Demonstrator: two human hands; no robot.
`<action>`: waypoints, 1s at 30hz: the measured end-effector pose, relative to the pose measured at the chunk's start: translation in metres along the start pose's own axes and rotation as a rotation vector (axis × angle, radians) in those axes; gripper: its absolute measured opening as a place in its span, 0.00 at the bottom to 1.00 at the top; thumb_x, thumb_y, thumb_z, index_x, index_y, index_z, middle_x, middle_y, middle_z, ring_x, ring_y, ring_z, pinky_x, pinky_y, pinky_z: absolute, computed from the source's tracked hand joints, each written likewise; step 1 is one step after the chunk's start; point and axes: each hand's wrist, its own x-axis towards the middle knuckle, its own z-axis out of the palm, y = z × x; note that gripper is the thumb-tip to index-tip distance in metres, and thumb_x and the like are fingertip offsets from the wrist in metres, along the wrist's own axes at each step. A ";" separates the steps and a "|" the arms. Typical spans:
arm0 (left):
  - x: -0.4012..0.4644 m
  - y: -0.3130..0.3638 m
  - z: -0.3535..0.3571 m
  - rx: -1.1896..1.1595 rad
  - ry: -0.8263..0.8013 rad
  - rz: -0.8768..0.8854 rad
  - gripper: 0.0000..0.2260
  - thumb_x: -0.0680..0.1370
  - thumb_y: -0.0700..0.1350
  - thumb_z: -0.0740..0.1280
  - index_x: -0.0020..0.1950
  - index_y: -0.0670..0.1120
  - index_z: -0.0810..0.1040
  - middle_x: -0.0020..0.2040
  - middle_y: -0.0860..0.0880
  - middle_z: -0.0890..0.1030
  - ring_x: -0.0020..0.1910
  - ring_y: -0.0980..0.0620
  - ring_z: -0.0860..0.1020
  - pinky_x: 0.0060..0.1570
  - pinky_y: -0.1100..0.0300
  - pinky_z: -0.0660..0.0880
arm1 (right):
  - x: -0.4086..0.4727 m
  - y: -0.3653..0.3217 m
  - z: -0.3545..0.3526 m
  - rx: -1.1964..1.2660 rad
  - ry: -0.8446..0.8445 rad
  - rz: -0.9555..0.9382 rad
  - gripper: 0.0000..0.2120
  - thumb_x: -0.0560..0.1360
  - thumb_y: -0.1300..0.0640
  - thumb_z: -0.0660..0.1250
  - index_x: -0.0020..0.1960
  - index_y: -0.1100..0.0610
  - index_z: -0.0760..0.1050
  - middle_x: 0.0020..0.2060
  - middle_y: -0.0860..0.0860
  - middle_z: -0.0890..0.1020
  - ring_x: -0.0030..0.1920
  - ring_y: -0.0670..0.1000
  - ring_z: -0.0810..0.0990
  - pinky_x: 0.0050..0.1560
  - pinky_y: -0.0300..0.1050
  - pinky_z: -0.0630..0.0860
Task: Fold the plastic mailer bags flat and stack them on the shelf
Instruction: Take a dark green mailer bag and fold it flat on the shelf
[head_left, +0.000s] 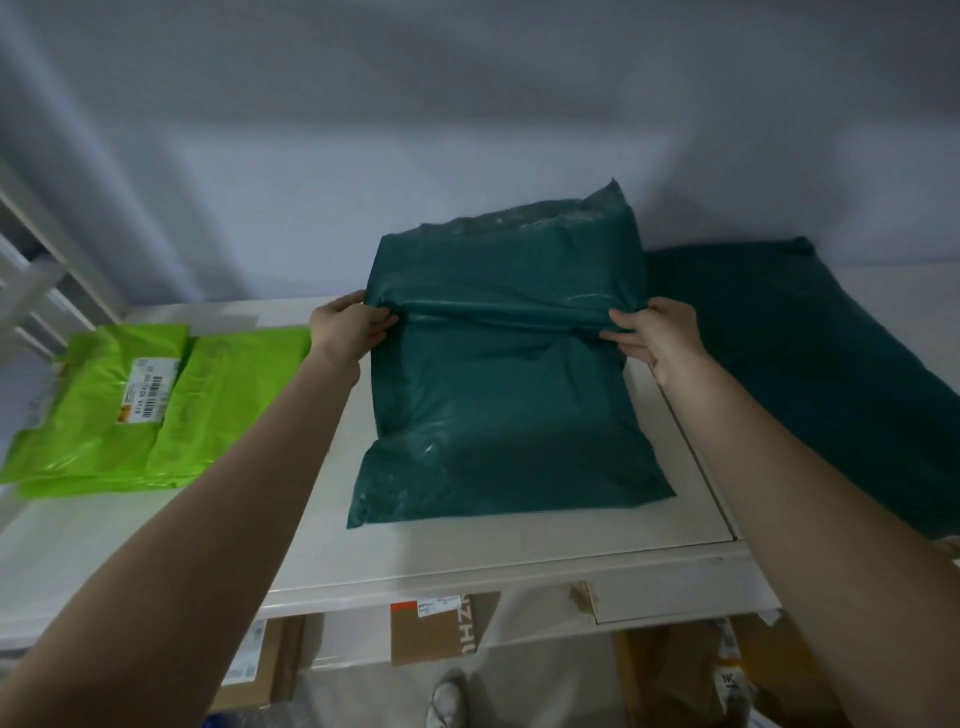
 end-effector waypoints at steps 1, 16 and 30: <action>0.000 0.000 0.000 -0.060 -0.011 -0.010 0.09 0.75 0.32 0.61 0.51 0.41 0.76 0.42 0.46 0.78 0.38 0.52 0.81 0.39 0.65 0.77 | -0.001 -0.001 0.001 0.052 -0.005 -0.008 0.06 0.74 0.69 0.65 0.44 0.60 0.73 0.46 0.55 0.80 0.40 0.51 0.82 0.44 0.41 0.79; -0.001 -0.032 -0.016 -0.209 -0.103 0.001 0.15 0.70 0.28 0.50 0.41 0.43 0.73 0.42 0.46 0.79 0.42 0.47 0.77 0.45 0.59 0.77 | -0.010 0.015 -0.009 0.332 -0.013 0.097 0.22 0.78 0.38 0.52 0.50 0.52 0.77 0.50 0.51 0.82 0.52 0.50 0.78 0.59 0.43 0.64; -0.017 -0.032 -0.035 0.559 -0.128 0.139 0.28 0.73 0.39 0.72 0.69 0.42 0.64 0.67 0.44 0.67 0.61 0.49 0.70 0.54 0.59 0.71 | -0.013 0.027 -0.030 -0.311 -0.088 -0.062 0.24 0.73 0.59 0.71 0.66 0.60 0.69 0.62 0.56 0.73 0.52 0.51 0.76 0.40 0.37 0.73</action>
